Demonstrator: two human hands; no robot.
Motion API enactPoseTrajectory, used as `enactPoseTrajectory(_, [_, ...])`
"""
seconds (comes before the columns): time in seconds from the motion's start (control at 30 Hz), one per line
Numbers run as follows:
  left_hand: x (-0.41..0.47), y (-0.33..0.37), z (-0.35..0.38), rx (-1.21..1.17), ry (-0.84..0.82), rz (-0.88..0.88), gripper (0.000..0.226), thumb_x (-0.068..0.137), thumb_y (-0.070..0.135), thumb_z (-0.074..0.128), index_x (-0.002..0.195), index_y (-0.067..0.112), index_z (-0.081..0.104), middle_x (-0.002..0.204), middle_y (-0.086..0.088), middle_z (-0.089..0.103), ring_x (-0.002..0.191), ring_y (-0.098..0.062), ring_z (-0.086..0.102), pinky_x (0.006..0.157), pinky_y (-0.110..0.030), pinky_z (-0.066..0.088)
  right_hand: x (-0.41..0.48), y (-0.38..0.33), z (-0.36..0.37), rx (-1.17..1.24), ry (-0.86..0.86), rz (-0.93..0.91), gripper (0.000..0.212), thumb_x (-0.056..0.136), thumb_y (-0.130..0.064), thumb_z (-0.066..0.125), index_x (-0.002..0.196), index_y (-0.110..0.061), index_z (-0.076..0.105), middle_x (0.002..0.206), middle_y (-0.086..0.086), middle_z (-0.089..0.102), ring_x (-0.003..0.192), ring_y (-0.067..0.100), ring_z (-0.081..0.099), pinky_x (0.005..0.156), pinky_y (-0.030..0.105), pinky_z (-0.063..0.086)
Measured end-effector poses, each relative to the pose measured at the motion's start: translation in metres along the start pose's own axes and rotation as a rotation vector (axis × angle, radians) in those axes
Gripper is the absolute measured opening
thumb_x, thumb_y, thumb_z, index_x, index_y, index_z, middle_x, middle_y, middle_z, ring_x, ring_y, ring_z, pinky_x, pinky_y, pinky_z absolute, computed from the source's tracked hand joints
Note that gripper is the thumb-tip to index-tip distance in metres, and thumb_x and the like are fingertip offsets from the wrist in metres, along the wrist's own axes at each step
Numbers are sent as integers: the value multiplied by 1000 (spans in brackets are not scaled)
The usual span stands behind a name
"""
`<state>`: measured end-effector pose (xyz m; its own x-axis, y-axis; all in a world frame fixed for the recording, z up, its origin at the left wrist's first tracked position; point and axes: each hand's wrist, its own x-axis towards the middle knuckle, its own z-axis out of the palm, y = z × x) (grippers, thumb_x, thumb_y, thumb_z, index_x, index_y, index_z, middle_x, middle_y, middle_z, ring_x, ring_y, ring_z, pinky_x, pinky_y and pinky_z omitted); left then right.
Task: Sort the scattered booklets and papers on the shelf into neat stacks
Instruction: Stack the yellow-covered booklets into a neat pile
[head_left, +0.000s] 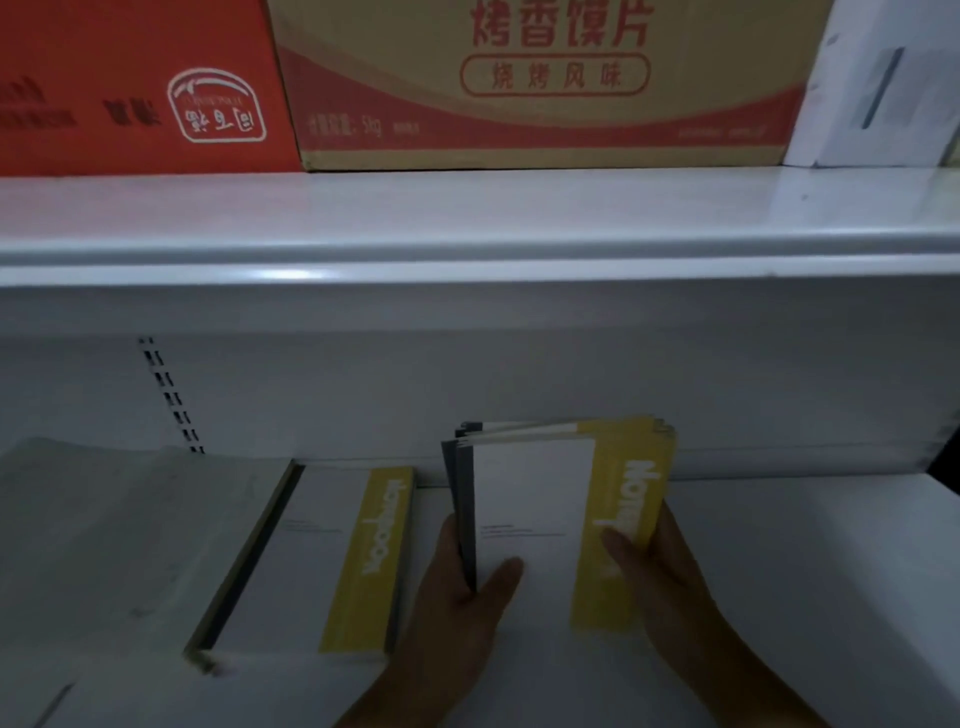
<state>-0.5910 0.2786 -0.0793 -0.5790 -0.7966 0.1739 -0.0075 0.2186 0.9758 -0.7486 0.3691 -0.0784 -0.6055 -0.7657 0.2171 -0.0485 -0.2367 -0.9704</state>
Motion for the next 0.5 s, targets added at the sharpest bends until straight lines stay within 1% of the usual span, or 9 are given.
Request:
enactPoseTrajectory(0.07, [-4, -7, -3, 18, -7, -26, 22, 91, 18, 54, 102, 36, 48, 96, 37, 63, 90, 9, 62, 76, -10, 46, -5, 6, -4, 105, -55, 88, 26, 84, -6, 58, 108, -16, 54, 82, -18, 75, 77, -3, 68, 63, 10, 52])
enactPoseTrajectory(0.13, [-9, -12, -5, 52, -1, -26, 17, 93, 18, 49, 104, 30, 46, 96, 37, 62, 89, 9, 61, 74, -7, 44, -8, 13, -8, 136, -111, 133, 39, 88, 13, 38, 112, -16, 50, 80, -21, 74, 74, -7, 67, 61, 8, 51])
enactPoseTrajectory(0.17, [-11, -13, -5, 59, -12, -26, 18, 92, 18, 50, 106, 29, 45, 96, 39, 61, 89, 13, 60, 71, -3, 42, -9, 16, -9, 138, -114, 144, 43, 88, 15, 36, 114, -16, 49, 80, -22, 74, 74, -9, 67, 62, 7, 50])
enactPoseTrajectory(0.23, [-12, -12, -5, 33, -32, -32, 23, 90, 21, 55, 109, 27, 45, 97, 36, 63, 91, 16, 59, 71, -1, 42, -11, 19, -9, 159, -112, 115, 37, 85, 5, 51, 116, -15, 47, 82, -24, 74, 76, -10, 66, 63, 7, 50])
enactPoseTrajectory(0.27, [-10, -9, -6, -3, -42, -41, 27, 87, 26, 60, 110, 26, 46, 99, 31, 65, 93, 12, 61, 74, -4, 44, -11, 13, -5, 167, -104, 114, 41, 78, -10, 68, 114, -15, 48, 84, -22, 74, 77, -9, 67, 63, 8, 51])
enactPoseTrajectory(0.3, [-7, -6, -7, -45, -45, -47, 36, 81, 32, 64, 112, 26, 47, 103, 25, 66, 95, 7, 63, 79, -11, 48, -9, 12, -5, 172, -114, 105, 58, 65, -26, 81, 112, -17, 50, 89, -18, 75, 79, -6, 67, 64, 10, 52])
enactPoseTrajectory(0.33, [-3, -3, -8, -100, -26, -50, 45, 74, 35, 67, 114, 26, 48, 107, 20, 67, 100, 0, 64, 84, -20, 50, -6, 7, -4, 164, -112, 93, 66, 55, -32, 84, 111, -19, 51, 94, -12, 75, 81, -2, 68, 64, 13, 53])
enactPoseTrajectory(0.4, [4, 4, -7, -191, 28, -38, 52, 70, 29, 67, 118, 25, 48, 111, 11, 68, 105, -10, 63, 88, -32, 52, 1, -1, 0, 180, -42, 40, 52, 63, -27, 76, 109, -20, 53, 92, -7, 74, 78, 2, 69, 62, 17, 55])
enactPoseTrajectory(0.5, [5, 8, 1, -229, 91, -38, 50, 65, 7, 57, 111, 25, 50, 104, 3, 68, 97, -14, 65, 83, -37, 54, 1, -1, 6, 148, 30, -63, 35, 70, -35, 67, 100, -22, 56, 80, -9, 72, 70, 2, 67, 58, 16, 53])
